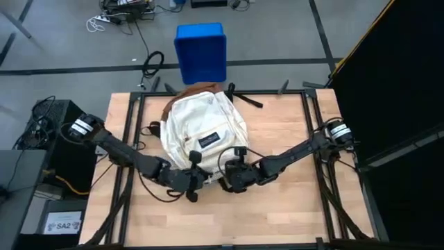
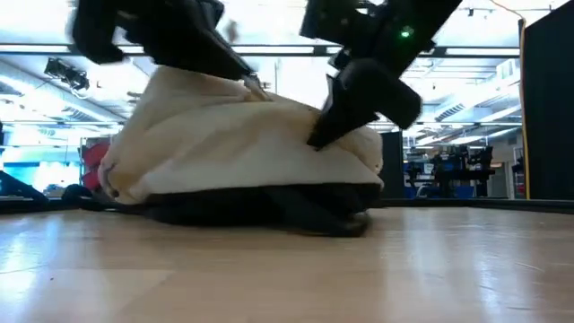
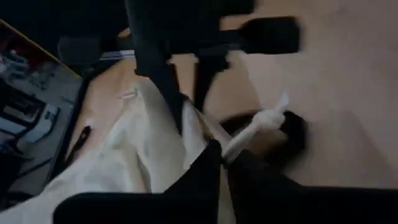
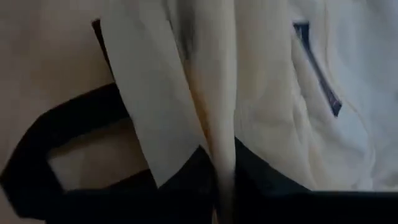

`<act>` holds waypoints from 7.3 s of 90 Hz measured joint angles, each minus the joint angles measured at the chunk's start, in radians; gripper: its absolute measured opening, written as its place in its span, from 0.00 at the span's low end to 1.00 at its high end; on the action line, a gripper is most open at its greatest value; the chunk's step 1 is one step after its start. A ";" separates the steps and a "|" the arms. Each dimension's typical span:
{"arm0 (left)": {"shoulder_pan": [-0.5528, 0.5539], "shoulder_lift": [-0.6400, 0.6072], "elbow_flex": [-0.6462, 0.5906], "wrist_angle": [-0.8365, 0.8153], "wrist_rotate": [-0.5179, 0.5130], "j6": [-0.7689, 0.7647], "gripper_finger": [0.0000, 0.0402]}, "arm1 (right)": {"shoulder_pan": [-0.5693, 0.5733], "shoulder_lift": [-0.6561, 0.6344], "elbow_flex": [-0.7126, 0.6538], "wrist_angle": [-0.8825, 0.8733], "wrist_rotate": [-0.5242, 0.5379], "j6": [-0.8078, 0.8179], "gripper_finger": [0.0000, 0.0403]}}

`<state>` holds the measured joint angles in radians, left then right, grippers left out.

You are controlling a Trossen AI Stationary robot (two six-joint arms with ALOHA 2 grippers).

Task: Unpack backpack
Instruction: Close the white backpack, then return to Home Position

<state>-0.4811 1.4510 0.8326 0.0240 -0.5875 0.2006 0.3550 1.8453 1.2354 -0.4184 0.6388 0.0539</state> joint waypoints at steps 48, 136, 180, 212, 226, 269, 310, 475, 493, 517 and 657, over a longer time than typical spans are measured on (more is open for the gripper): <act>-0.085 -0.028 -0.004 -0.317 -0.017 -0.288 0.00 | 0.083 -0.081 0.000 -0.259 0.031 0.215 0.00; -0.082 -0.012 -0.006 -0.127 -0.003 -0.239 0.26 | 0.053 -0.082 0.005 -0.262 -0.071 0.337 0.00; -0.081 0.095 -0.006 -0.102 -0.151 -0.285 0.42 | 0.034 -0.082 0.005 -0.246 -0.093 0.329 0.00; -0.075 0.108 -0.006 -0.108 -0.190 -0.270 0.26 | 0.027 -0.082 0.005 -0.222 -0.109 0.305 0.00; -0.075 0.115 -0.006 -0.122 -0.192 -0.256 0.13 | 0.024 -0.082 0.005 -0.219 -0.111 0.303 0.00; -0.104 0.112 -0.004 -0.371 -0.172 -0.452 0.00 | 0.040 -0.082 0.008 -0.259 -0.169 0.353 0.00; -0.150 0.109 0.011 -0.858 -0.160 -0.808 0.00 | 0.075 -0.086 0.006 -0.462 -0.225 0.428 0.01; -0.132 0.074 0.254 -0.910 -0.220 -0.578 0.00 | 0.048 0.182 0.319 -0.237 0.024 0.148 0.01; -0.136 -0.116 -0.016 -0.818 -0.187 -0.770 0.00 | 0.063 0.181 0.320 -0.263 0.009 0.196 0.00; -0.137 -0.326 -0.172 -0.805 -0.098 -0.881 0.00 | 0.063 0.180 0.318 -0.302 -0.018 0.215 0.00; 0.204 -1.207 -0.219 -0.318 0.112 0.002 0.00 | -0.001 -0.741 -0.379 0.377 -0.090 -0.133 0.01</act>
<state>-0.2768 0.2435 0.6140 -0.2942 -0.4753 0.2026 0.3543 1.1041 0.8564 -0.0409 0.5488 -0.0791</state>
